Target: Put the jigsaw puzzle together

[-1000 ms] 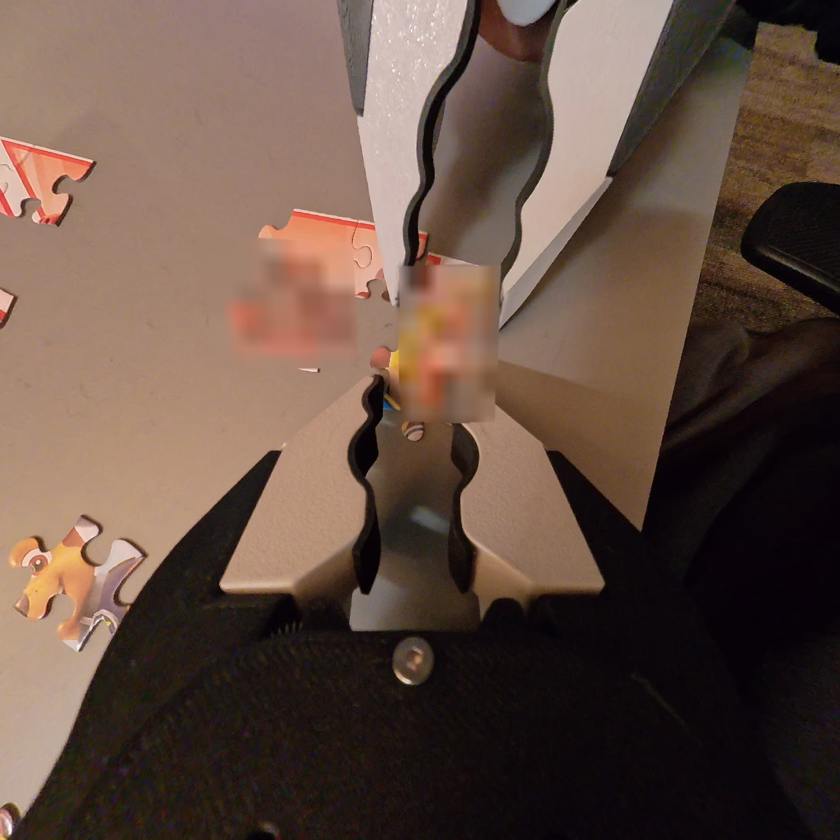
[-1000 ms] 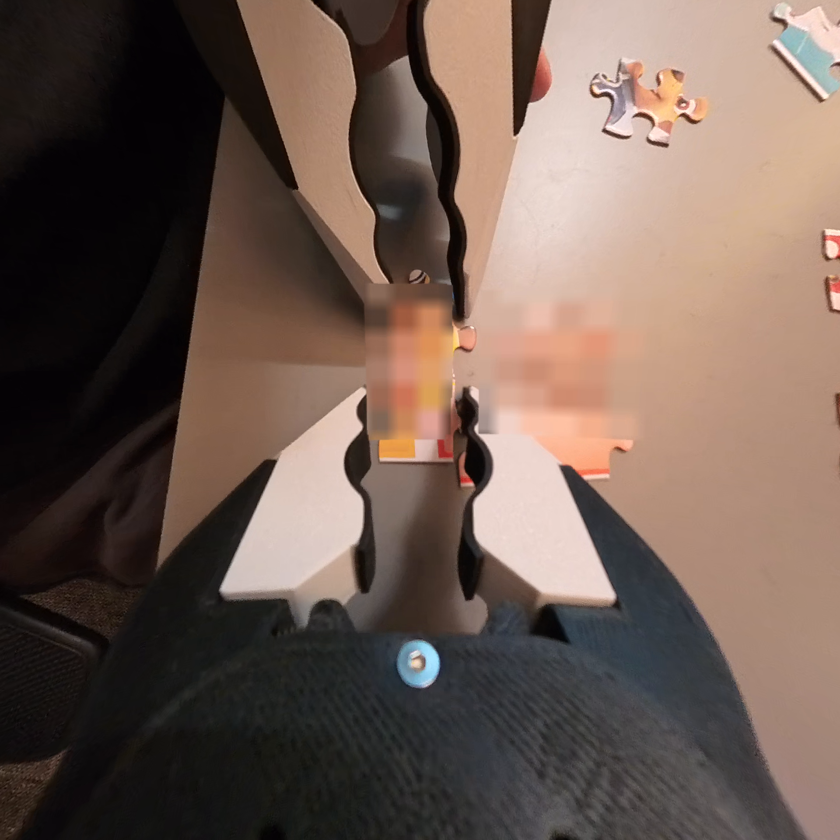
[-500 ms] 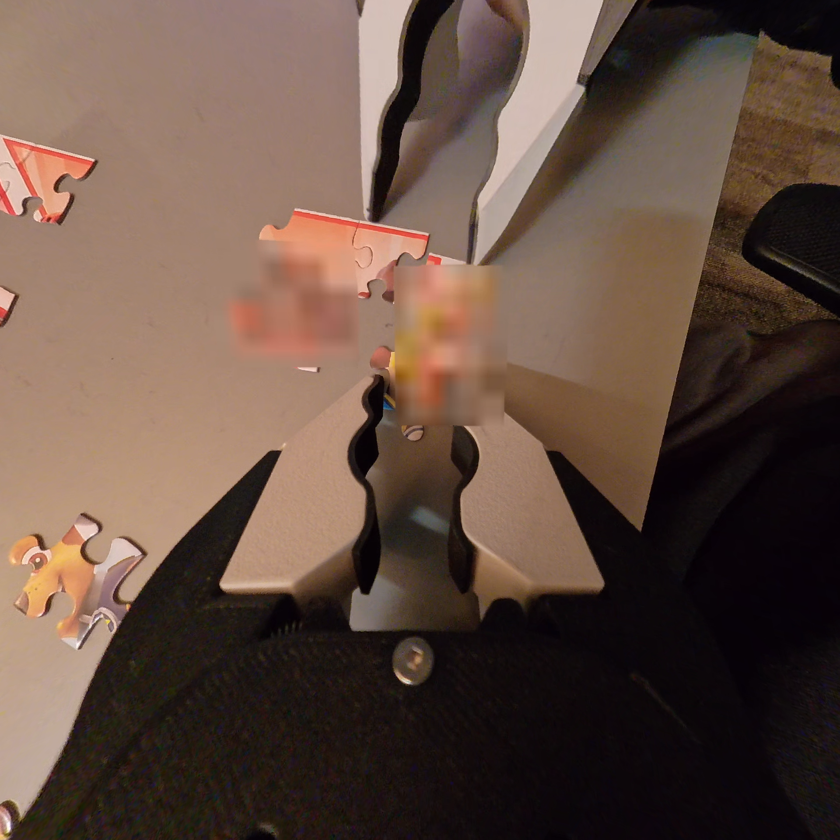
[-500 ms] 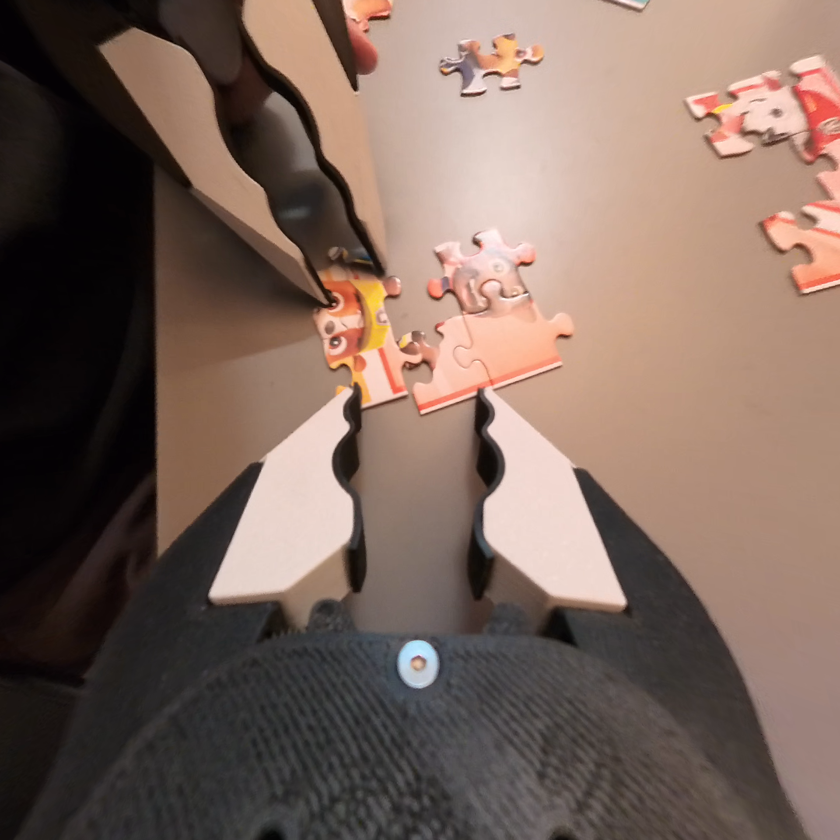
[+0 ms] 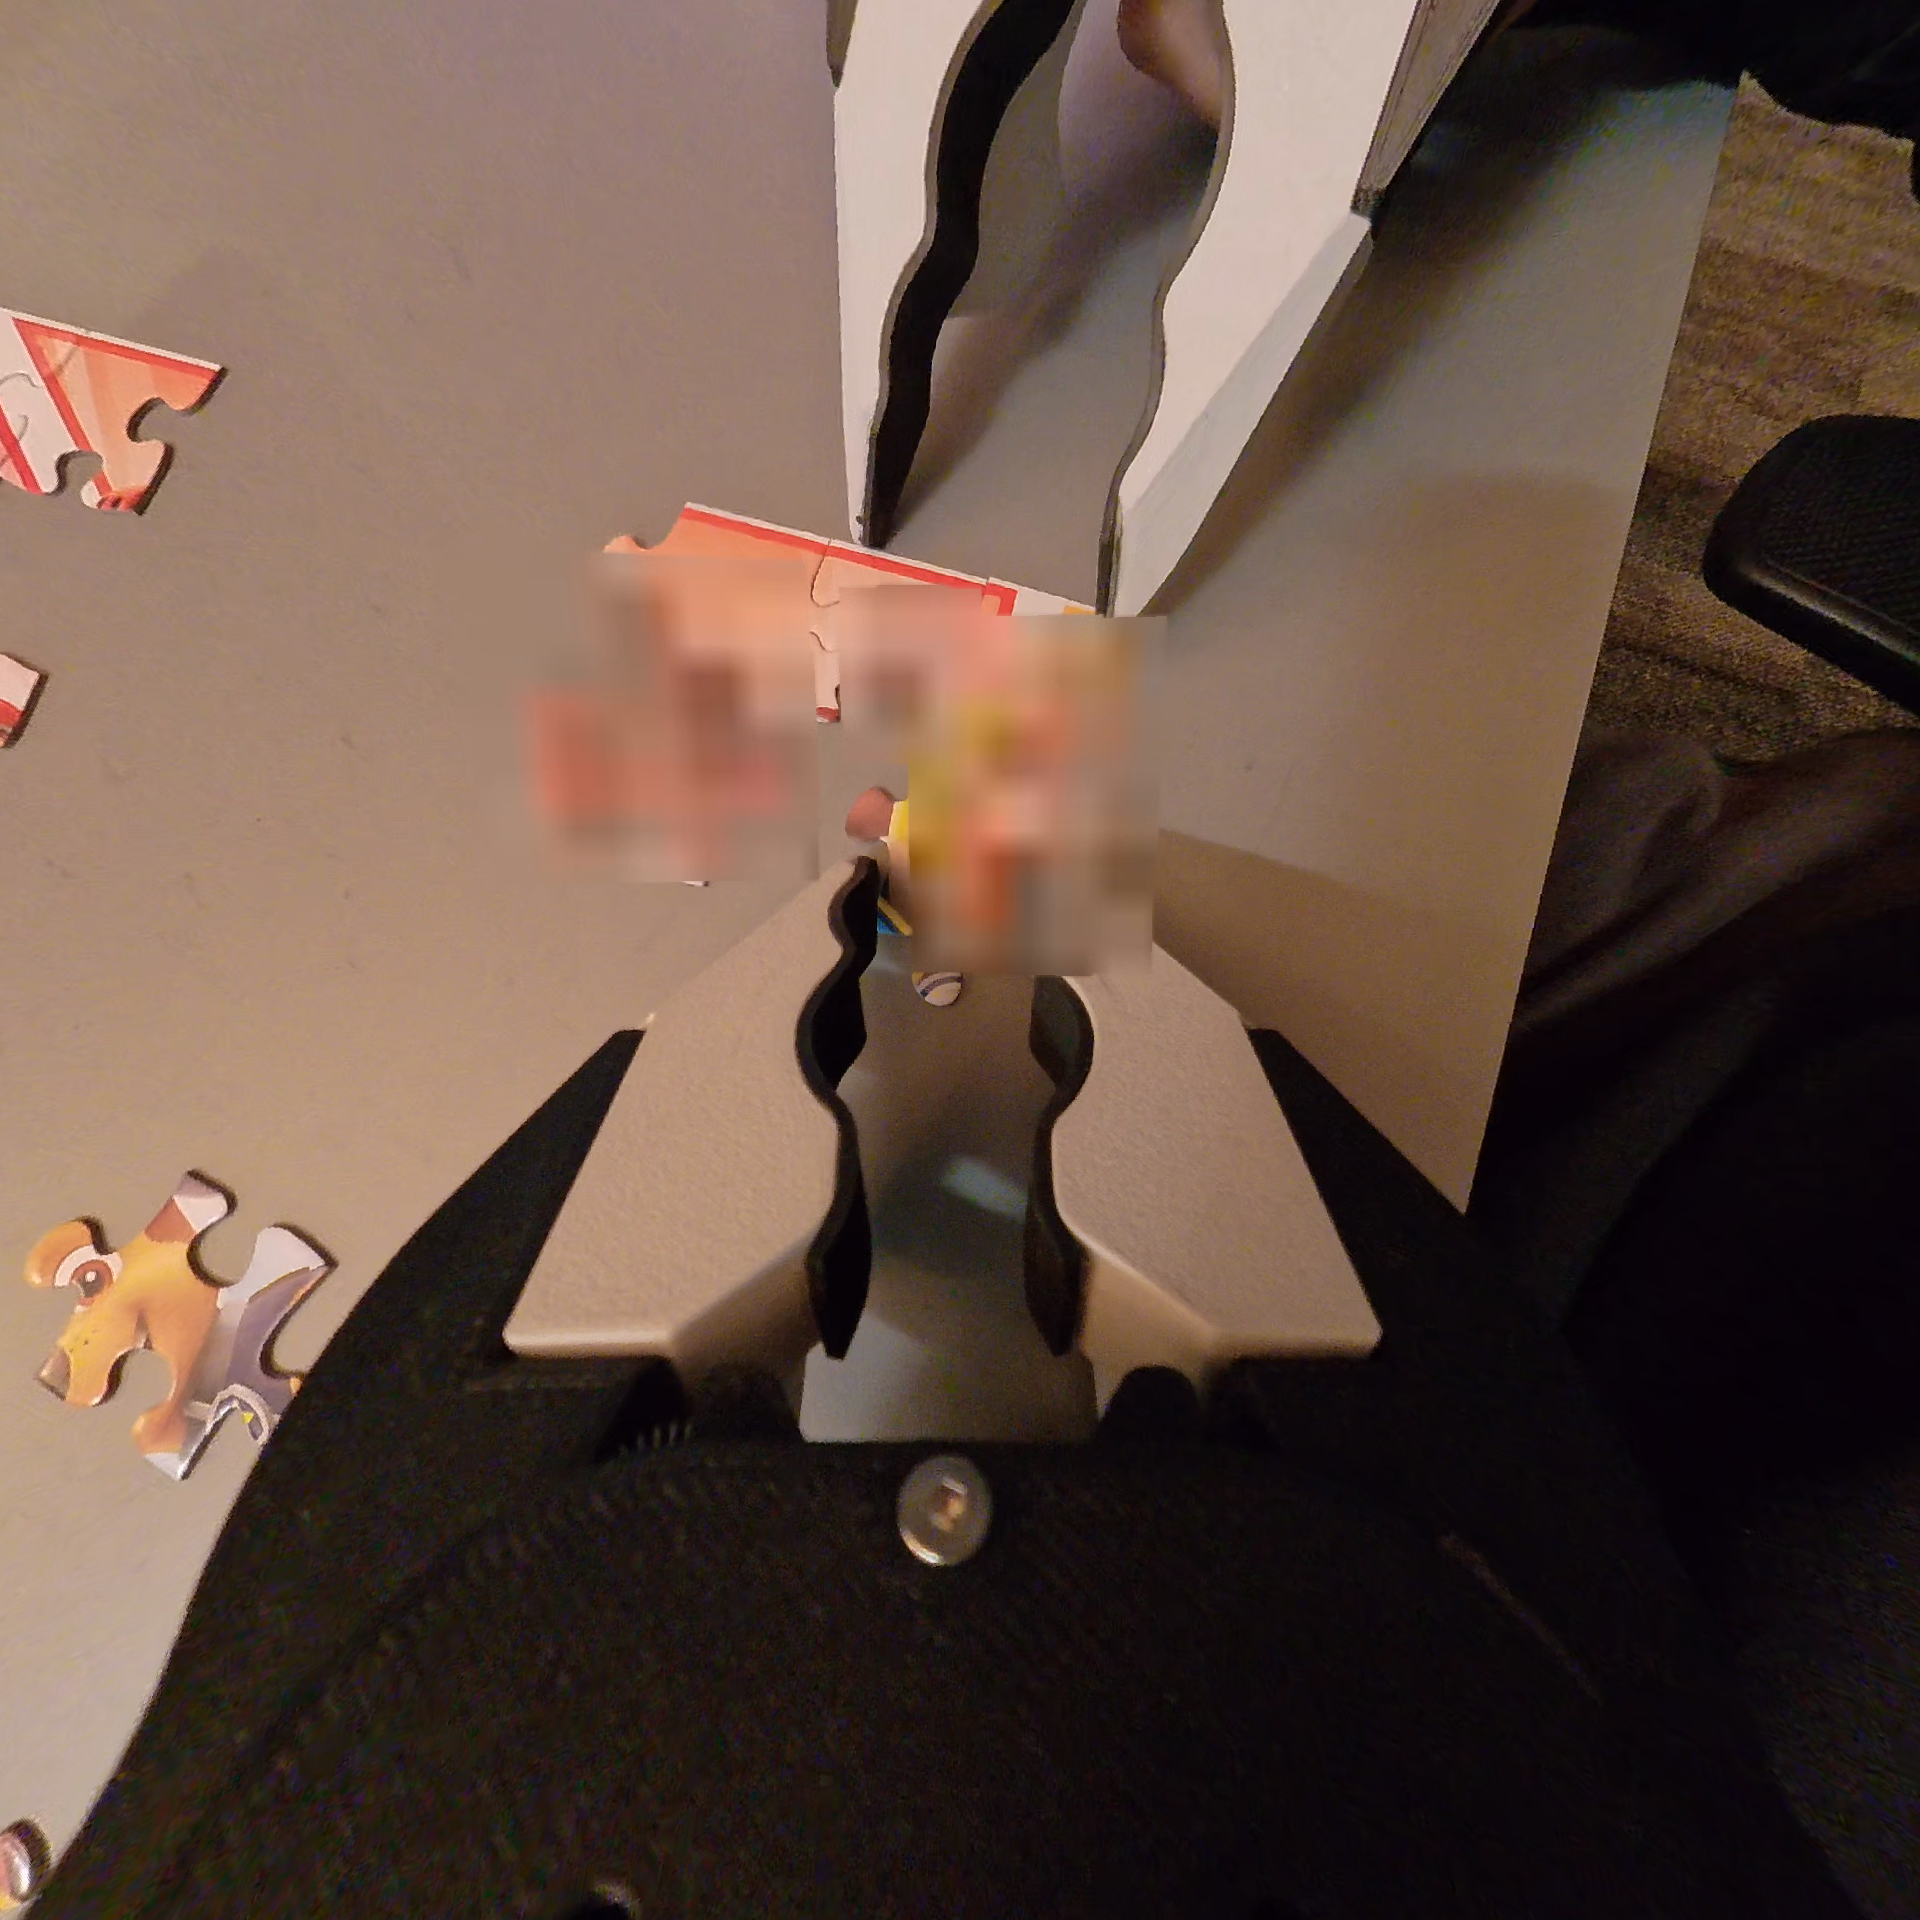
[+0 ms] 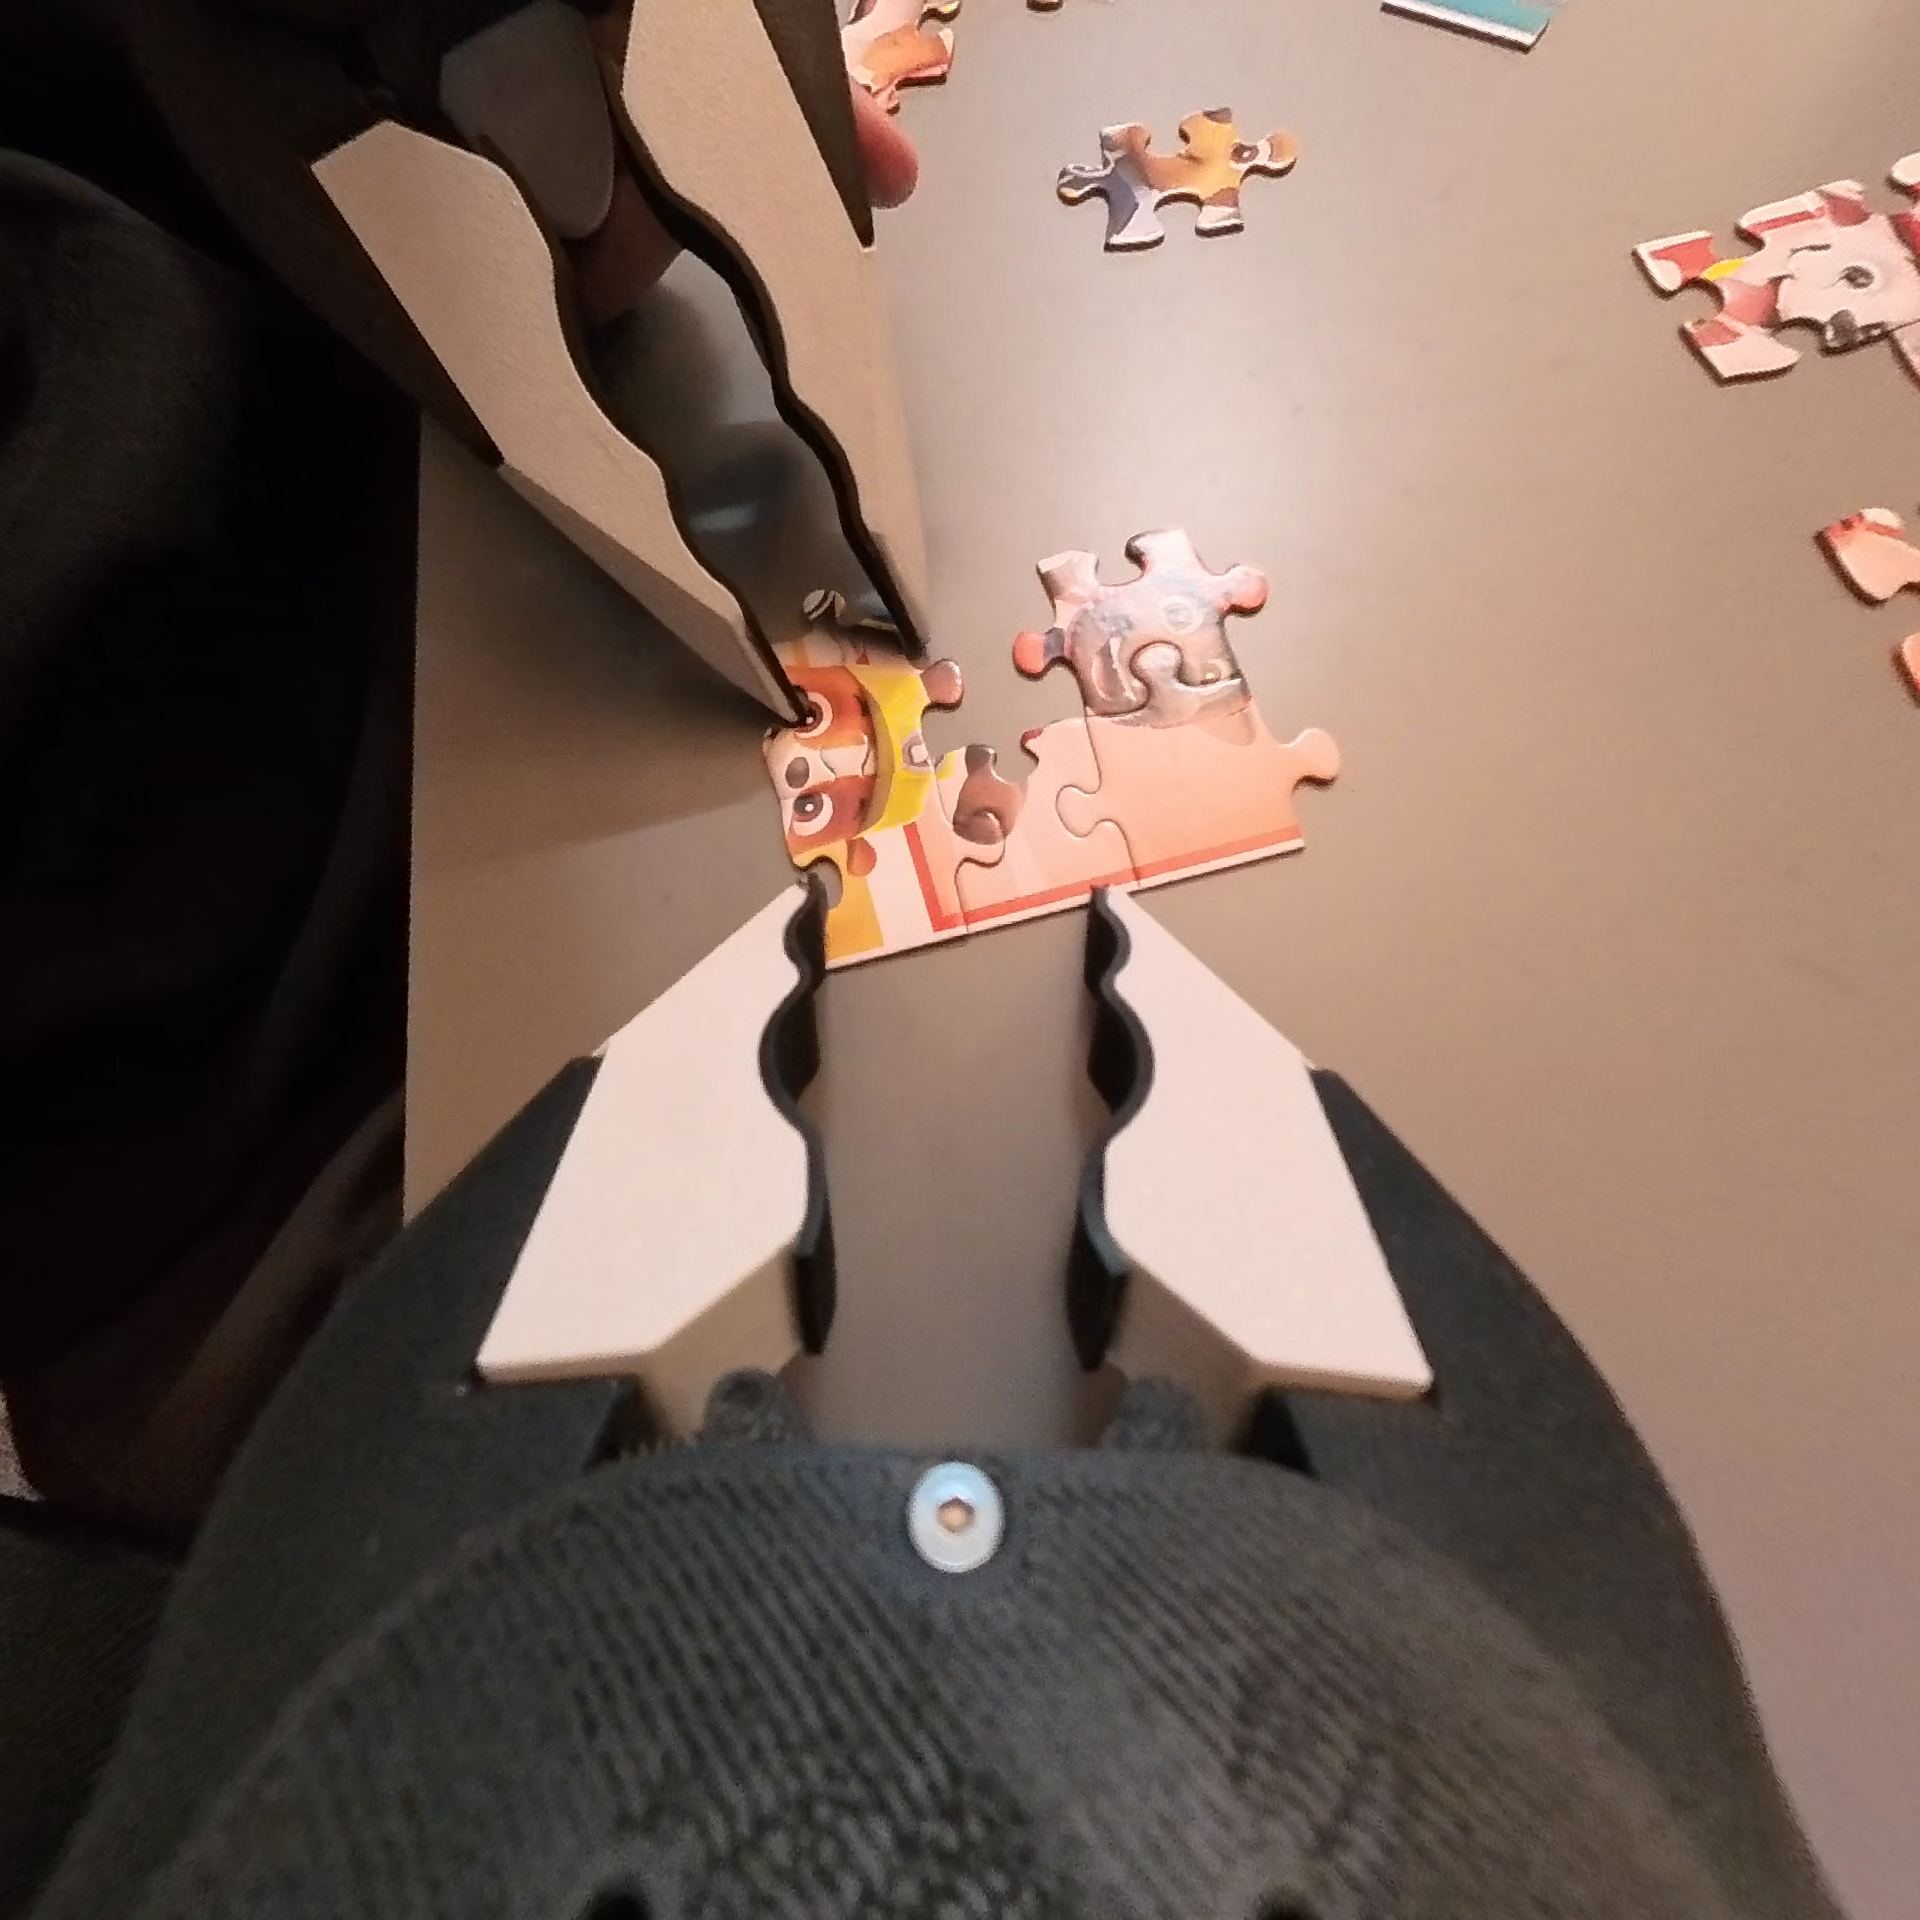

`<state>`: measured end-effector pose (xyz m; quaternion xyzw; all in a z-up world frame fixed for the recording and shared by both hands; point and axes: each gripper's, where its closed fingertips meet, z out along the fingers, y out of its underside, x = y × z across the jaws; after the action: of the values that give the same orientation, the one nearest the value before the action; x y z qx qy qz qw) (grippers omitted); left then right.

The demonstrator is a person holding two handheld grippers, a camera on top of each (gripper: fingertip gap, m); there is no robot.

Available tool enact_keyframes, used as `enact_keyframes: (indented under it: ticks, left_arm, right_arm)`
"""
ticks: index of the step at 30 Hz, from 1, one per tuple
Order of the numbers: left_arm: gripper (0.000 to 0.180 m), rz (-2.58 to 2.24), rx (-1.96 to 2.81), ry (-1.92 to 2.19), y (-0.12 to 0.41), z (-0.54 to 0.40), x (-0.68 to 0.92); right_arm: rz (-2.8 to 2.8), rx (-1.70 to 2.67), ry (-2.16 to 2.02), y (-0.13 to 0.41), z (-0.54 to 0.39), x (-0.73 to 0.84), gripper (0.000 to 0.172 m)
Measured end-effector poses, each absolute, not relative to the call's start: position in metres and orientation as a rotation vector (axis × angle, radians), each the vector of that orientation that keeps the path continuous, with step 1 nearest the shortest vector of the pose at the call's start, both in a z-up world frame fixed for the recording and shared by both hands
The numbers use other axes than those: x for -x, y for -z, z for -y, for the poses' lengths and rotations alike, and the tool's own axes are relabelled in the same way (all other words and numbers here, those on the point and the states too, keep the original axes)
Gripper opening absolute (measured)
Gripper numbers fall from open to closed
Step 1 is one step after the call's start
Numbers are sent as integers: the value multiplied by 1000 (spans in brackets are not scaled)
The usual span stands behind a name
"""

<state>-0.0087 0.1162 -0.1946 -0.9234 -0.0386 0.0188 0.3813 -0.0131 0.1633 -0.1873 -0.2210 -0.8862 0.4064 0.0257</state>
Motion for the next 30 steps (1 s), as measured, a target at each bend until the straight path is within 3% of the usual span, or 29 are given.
enact_keyframes:
  ticks: [5, 10, 18, 30]
  left_arm:
    - [26, 98, 2356, -51, 195, -116, 9]
    - [26, 98, 2356, -50, 195, -116, 9]
    - [28, 100, 2353, -60, 193, -115, 8]
    - [28, 117, 2320, -61, 188, -116, 9]
  right_arm:
    - [2701, 657, -1287, 179, -161, 14, 44]
    - [2654, 588, -1295, 174, -153, 16, 23]
    - [2694, 609, -1269, 186, -148, 15, 6]
    - [2662, 611, -1232, 187, -147, 13, 10]
